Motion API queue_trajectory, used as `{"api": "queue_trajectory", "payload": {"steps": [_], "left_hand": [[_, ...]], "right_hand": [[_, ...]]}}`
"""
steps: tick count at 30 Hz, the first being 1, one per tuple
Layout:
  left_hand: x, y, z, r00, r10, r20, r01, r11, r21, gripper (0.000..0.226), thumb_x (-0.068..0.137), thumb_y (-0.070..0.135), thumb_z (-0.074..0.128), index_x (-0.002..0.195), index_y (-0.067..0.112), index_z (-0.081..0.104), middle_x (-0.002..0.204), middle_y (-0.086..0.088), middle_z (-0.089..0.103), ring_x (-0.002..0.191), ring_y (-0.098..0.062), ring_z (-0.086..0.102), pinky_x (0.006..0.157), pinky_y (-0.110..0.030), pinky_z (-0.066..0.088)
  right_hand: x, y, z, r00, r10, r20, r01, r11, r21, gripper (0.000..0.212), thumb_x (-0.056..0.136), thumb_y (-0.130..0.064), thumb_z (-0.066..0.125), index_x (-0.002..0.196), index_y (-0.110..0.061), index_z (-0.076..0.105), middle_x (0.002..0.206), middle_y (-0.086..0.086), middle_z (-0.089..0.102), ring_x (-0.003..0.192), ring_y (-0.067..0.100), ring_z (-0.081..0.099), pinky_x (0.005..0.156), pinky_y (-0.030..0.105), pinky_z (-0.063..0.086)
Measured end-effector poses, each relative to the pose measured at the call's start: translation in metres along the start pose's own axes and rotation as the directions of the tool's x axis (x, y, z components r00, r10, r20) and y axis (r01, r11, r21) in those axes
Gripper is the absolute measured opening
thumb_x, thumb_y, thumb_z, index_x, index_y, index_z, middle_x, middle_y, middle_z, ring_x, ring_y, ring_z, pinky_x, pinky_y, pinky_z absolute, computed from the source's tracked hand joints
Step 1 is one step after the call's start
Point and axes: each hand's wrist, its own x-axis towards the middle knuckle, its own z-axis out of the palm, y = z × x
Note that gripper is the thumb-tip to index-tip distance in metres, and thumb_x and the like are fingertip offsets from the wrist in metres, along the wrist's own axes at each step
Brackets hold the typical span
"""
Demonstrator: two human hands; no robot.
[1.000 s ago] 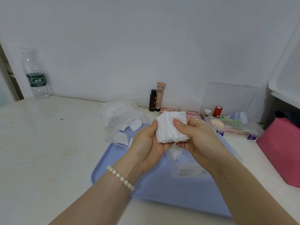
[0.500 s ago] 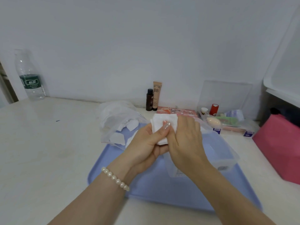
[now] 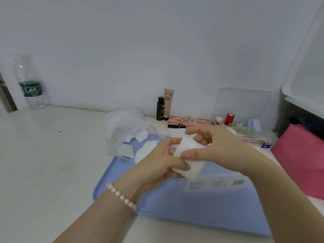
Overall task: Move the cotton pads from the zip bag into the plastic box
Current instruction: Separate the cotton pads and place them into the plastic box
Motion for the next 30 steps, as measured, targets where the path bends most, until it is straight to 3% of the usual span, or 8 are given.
{"api": "queue_trajectory", "payload": {"steps": [3, 9, 14, 18, 21, 24, 27, 30], "left_hand": [[0.000, 0.000, 0.001, 0.999, 0.027, -0.043, -0.029, 0.999, -0.033, 0.065, 0.058, -0.005, 0.056, 0.120, 0.009, 0.046, 0.080, -0.003, 0.070, 0.075, -0.018, 0.068, 0.066, -0.035, 0.057], [0.004, -0.006, 0.008, 0.993, 0.062, -0.104, -0.066, 0.997, -0.036, 0.058, 0.061, 0.000, 0.054, 0.116, 0.017, 0.046, 0.100, -0.010, 0.066, 0.092, -0.027, 0.064, 0.076, -0.042, 0.055], [0.007, -0.004, 0.004, 0.932, 0.201, -0.301, -0.215, 0.976, -0.016, 0.036, 0.079, -0.002, 0.066, 0.108, 0.016, 0.055, 0.107, -0.007, 0.063, 0.095, -0.021, 0.065, 0.077, -0.036, 0.057], [0.013, -0.012, -0.006, 0.815, 0.381, -0.437, -0.207, 0.895, 0.395, 0.012, 0.084, 0.010, 0.063, 0.090, 0.021, 0.060, 0.097, 0.005, 0.065, 0.088, -0.009, 0.060, 0.082, -0.029, 0.051], [0.015, -0.023, -0.006, 0.821, 0.451, -0.350, -0.123, 0.738, 0.663, 0.011, 0.088, 0.016, 0.060, 0.095, 0.024, 0.060, 0.099, 0.011, 0.061, 0.091, -0.006, 0.057, 0.082, -0.021, 0.046], [0.015, -0.031, -0.005, 0.847, 0.481, -0.225, -0.109, 0.571, 0.813, 0.029, 0.083, 0.033, 0.056, 0.107, 0.018, 0.061, 0.105, 0.012, 0.056, 0.101, -0.006, 0.052, 0.089, -0.022, 0.042], [0.014, -0.032, -0.003, 0.859, 0.484, -0.169, -0.095, 0.474, 0.875, 0.029, 0.083, 0.029, 0.061, 0.109, 0.016, 0.061, 0.103, 0.011, 0.050, 0.104, -0.010, 0.050, 0.088, -0.023, 0.042], [0.013, -0.031, -0.002, 0.851, 0.487, -0.197, -0.026, 0.414, 0.910, 0.028, 0.084, 0.028, 0.064, 0.110, 0.019, 0.059, 0.101, 0.012, 0.045, 0.097, -0.011, 0.051, 0.080, -0.020, 0.038]], "right_hand": [[0.000, -0.003, 0.004, 0.994, 0.014, -0.110, -0.003, 0.995, 0.097, 0.026, 0.070, -0.037, 0.075, 0.090, -0.021, 0.070, 0.068, -0.008, 0.063, 0.063, 0.004, 0.058, 0.062, 0.021, 0.045], [0.000, -0.002, 0.001, 0.996, 0.076, -0.050, -0.066, 0.981, 0.181, 0.023, 0.073, -0.027, 0.076, 0.080, -0.011, 0.061, 0.069, -0.005, 0.061, 0.052, -0.002, 0.056, 0.047, 0.013, 0.044], [0.010, 0.016, -0.022, 0.917, 0.224, -0.329, -0.040, 0.874, 0.484, 0.021, 0.075, -0.017, 0.075, 0.082, -0.005, 0.058, 0.080, 0.009, 0.065, 0.064, 0.015, 0.064, 0.048, 0.026, 0.055], [0.020, 0.047, -0.022, 0.816, 0.267, -0.513, -0.215, 0.963, 0.160, 0.023, 0.074, -0.021, 0.077, 0.075, -0.011, 0.057, 0.088, 0.009, 0.062, 0.074, 0.025, 0.063, 0.046, 0.031, 0.053], [0.026, 0.058, -0.002, 0.855, 0.268, -0.443, -0.362, 0.922, -0.141, 0.028, 0.071, -0.032, 0.074, 0.086, -0.013, 0.061, 0.087, 0.005, 0.061, 0.080, 0.026, 0.063, 0.062, 0.037, 0.055], [0.028, 0.056, 0.014, 0.865, 0.246, -0.437, -0.425, 0.820, -0.382, 0.025, 0.080, -0.032, 0.063, 0.095, -0.013, 0.057, 0.090, 0.005, 0.057, 0.079, 0.024, 0.052, 0.062, 0.027, 0.038], [0.029, 0.057, 0.026, 0.870, 0.241, -0.430, -0.434, 0.788, -0.437, 0.028, 0.084, -0.036, 0.059, 0.097, -0.012, 0.056, 0.097, 0.008, 0.062, 0.080, 0.023, 0.050, 0.062, 0.027, 0.034], [0.031, 0.054, 0.027, 0.878, 0.324, -0.353, -0.438, 0.843, -0.314, 0.037, 0.078, -0.045, 0.064, 0.089, -0.011, 0.057, 0.089, 0.007, 0.065, 0.074, 0.021, 0.058, 0.056, 0.029, 0.045]]}}
